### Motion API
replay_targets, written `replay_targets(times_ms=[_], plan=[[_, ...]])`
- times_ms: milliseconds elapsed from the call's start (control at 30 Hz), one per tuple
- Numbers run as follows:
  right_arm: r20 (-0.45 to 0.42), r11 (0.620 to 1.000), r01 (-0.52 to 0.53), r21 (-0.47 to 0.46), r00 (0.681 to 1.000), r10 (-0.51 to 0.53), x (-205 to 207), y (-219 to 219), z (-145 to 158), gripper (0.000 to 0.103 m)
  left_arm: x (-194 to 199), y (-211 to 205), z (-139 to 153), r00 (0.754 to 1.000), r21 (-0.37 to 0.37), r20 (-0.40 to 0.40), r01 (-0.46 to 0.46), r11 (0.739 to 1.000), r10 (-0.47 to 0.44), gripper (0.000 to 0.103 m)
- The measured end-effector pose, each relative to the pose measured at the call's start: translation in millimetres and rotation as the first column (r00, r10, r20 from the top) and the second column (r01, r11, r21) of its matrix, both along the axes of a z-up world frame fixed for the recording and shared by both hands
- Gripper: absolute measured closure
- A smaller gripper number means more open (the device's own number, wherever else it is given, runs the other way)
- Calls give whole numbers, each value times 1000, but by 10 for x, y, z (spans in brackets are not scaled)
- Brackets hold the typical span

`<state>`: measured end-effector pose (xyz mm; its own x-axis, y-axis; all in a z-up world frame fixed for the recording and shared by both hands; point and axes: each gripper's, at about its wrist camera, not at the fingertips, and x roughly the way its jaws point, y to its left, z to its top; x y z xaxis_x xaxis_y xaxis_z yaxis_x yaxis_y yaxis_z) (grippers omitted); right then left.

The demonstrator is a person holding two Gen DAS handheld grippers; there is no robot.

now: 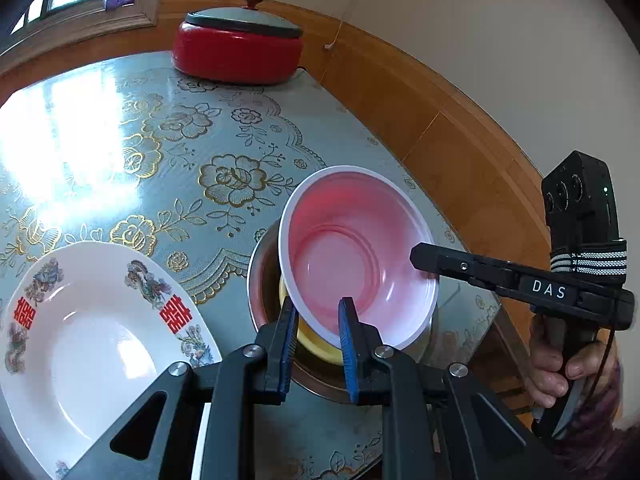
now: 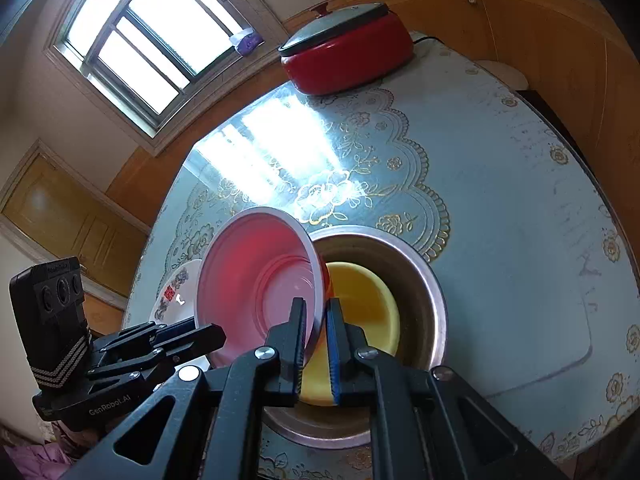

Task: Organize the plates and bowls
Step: 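Lift the red-and-pink bowl with the right gripper and lower it into the yellow bowl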

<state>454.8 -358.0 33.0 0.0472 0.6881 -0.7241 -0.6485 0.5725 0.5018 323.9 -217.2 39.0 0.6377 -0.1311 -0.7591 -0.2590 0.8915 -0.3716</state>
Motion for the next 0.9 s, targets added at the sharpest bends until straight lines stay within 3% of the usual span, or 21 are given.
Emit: replay_targets(times_ms=[433,900], plan=[[-50,997,17,-70,999,-21,1,-116,-315,92,104,-74,-277,997,1,-79,22,1000,-22,80],[-37,994,32,-106,999,-36,56,-134,-378,87,99,-76,-290,997,42,-67,26,999,-23,71]])
